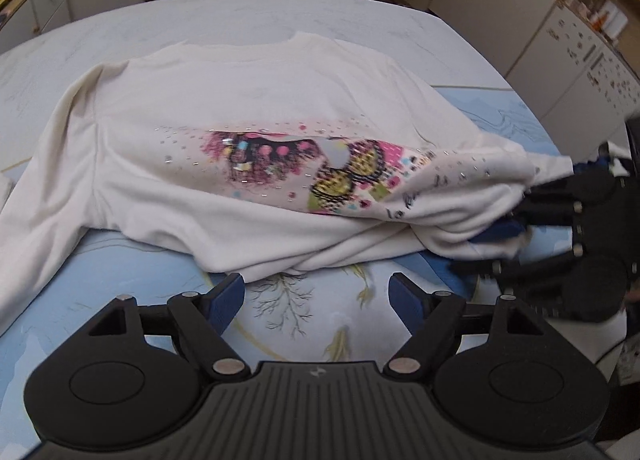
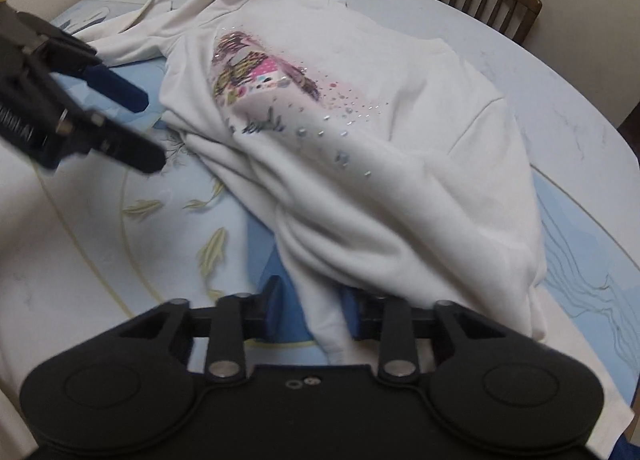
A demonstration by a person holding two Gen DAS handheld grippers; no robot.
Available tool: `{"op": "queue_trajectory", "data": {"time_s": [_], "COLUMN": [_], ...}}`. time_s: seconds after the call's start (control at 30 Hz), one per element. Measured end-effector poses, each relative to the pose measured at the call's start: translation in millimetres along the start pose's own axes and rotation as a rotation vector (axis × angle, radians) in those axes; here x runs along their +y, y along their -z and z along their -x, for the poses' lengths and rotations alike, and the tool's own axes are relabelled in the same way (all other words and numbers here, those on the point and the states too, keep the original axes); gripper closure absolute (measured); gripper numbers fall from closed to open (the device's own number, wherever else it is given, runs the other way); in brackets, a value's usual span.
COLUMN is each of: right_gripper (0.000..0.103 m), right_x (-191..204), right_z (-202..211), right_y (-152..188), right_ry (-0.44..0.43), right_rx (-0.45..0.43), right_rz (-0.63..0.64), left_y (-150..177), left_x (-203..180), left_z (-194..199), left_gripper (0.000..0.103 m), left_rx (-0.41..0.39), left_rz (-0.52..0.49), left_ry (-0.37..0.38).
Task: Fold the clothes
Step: 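Grasp a sweatshirt sleeve with the right tool and pull it outward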
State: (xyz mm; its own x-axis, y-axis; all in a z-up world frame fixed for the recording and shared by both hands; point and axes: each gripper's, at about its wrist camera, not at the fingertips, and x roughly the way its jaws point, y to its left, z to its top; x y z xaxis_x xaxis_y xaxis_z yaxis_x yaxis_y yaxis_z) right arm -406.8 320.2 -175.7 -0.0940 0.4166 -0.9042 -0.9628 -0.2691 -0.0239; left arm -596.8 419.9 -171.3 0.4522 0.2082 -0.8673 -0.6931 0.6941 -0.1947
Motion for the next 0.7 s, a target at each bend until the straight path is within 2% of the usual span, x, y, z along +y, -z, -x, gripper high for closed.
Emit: {"op": "queue_trajectory", "data": {"time_s": [0.1, 0.17, 0.4, 0.53, 0.7], "right_gripper": [0.000, 0.000, 0.000, 0.000, 0.000], "right_x": [-13.0, -26.3, -85.3, -114.2, -123.6], "right_z": [0.5, 9.3, 56.4, 34.4, -15.8], "right_y": [-9.3, -17.7, -63.4, -84.3, -74.3], "right_ry": [-0.017, -0.025, -0.196, -0.120, -0.062], "right_rx": [-0.007, -0.045, -0.213, -0.192, -0.120], "right_rz": [0.014, -0.009, -0.182, -0.172, -0.162], "left_y": [0.9, -0.1, -6.1, -12.6, -16.0], "left_x": [-13.5, -20.5, -31.4, -33.3, -35.6], "left_z": [-5.4, -10.1, -13.8, -16.9, -24.8], "left_gripper": [0.024, 0.024, 0.024, 0.024, 0.024], "left_rx": [-0.001, 0.004, -0.012, -0.012, 0.004], "left_rz": [-0.042, -0.064, -0.068, -0.065, -0.063], "left_ry": [-0.009, -0.011, -0.005, -0.011, -0.015]}}
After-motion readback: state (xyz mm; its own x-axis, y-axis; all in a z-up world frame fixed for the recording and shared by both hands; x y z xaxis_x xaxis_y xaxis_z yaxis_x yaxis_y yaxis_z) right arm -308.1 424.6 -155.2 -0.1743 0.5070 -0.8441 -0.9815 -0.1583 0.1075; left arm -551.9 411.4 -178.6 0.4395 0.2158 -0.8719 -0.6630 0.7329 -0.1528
